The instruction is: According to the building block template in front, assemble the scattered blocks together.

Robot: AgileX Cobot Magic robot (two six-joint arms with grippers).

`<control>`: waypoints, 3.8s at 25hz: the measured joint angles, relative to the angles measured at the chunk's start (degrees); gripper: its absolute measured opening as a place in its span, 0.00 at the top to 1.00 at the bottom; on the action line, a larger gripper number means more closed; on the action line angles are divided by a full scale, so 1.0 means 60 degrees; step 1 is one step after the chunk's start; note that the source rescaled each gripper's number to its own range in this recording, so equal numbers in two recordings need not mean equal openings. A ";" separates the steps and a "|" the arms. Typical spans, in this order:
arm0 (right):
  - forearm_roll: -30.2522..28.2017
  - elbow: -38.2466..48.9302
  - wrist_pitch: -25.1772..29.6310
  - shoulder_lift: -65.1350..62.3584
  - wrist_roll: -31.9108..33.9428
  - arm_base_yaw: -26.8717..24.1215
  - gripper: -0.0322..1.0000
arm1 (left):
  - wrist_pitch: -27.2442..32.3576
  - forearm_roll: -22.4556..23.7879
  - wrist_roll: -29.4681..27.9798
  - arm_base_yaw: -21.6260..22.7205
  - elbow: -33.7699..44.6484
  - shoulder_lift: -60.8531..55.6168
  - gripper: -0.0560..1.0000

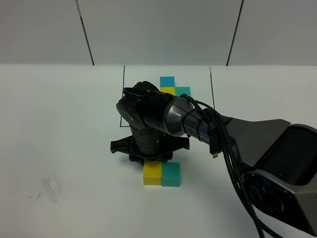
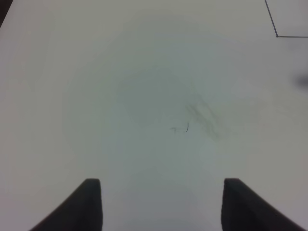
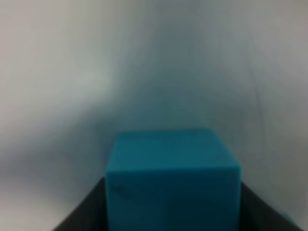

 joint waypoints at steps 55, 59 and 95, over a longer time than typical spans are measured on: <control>-0.0357 -0.0234 0.0078 0.0051 -0.0479 -0.0009 0.20 | 0.0000 0.0000 0.0000 0.0000 0.0000 0.0000 0.76; -0.0721 -0.1129 0.0538 0.0093 -0.0887 -0.0009 0.04 | 0.0000 0.0000 0.0000 0.0000 0.0000 0.0000 0.76; 0.1109 -0.0991 0.1012 -0.7517 -1.2220 -0.8117 0.01 | -0.0008 0.0000 0.0000 0.0000 0.0000 0.0000 0.76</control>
